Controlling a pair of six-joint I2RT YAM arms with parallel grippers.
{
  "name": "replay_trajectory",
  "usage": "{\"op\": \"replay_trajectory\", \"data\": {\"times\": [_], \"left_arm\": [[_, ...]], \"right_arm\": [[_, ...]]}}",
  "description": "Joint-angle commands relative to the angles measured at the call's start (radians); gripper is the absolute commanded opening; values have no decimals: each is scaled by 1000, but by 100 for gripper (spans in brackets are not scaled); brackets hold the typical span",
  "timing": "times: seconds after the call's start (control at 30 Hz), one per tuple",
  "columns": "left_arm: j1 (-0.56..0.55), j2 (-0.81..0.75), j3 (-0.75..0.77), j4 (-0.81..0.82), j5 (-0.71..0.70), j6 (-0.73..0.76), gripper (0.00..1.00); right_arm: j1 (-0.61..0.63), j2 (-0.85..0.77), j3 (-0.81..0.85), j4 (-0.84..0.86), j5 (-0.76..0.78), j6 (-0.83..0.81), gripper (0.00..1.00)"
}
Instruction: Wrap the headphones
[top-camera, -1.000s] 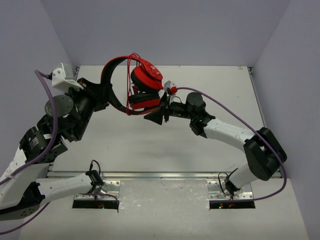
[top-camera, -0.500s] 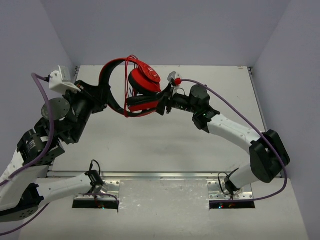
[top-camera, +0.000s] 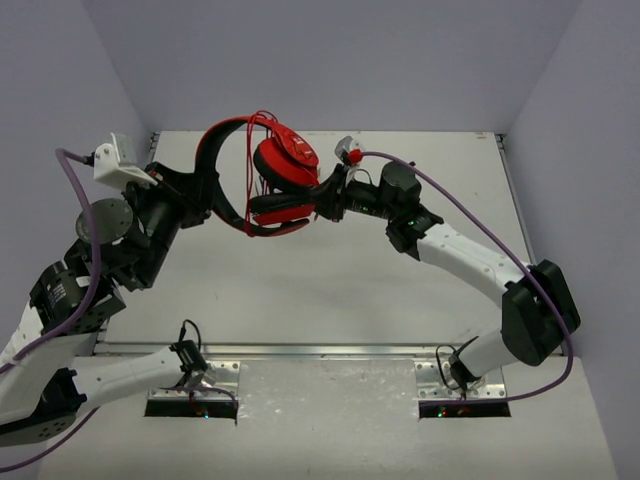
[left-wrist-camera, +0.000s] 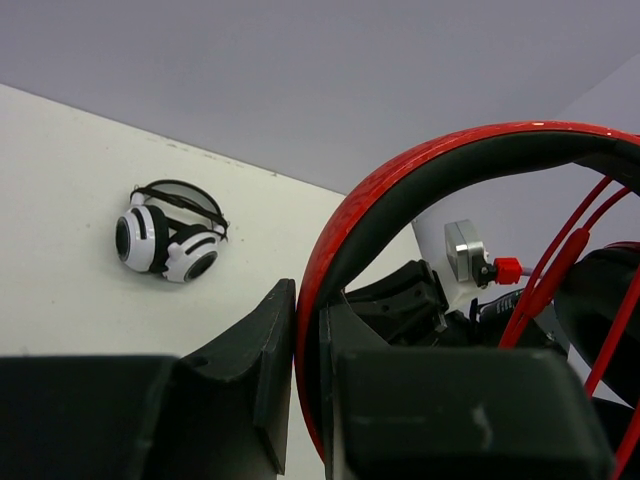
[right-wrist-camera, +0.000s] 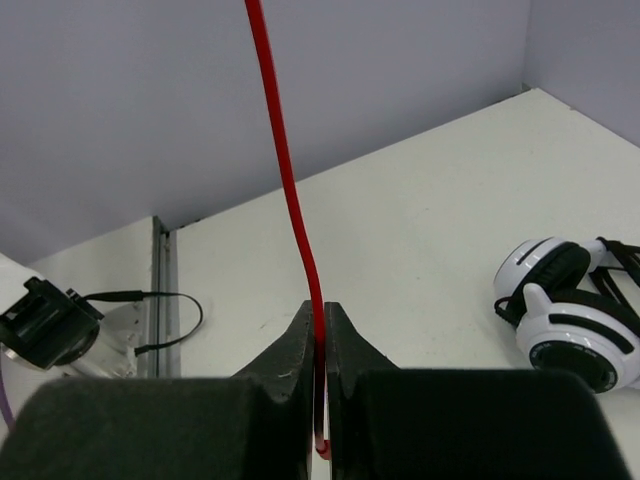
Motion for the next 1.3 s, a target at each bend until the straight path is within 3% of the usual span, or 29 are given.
{"op": "replay_trajectory", "data": {"times": [0.0,0.3,0.57,0.8,0.93,1.07,1.27], "left_arm": [[-6,-9,14,80,-9,-26,0],[-6,3,-4,208,-120,-57,0],[-6,72,10,260,-206,-124,0],[-1,254,123,245,-344,-40,0],[71,353,183,191,-367,-21,0],[149,390,146,202,-355,-20,1],[221,397,-33,252,-387,-17,0]], "right_arm": [[-5,-22,55,-27,-29,-1,1],[31,-88,-80,-1,24,10,1],[195,-138,-111,-84,216,-115,1],[316,-186,-126,-122,342,-180,1],[384,-201,-111,-180,419,-235,1],[415,-206,-89,-248,459,-267,1],[426,-255,-48,-413,517,-321,1]]}}
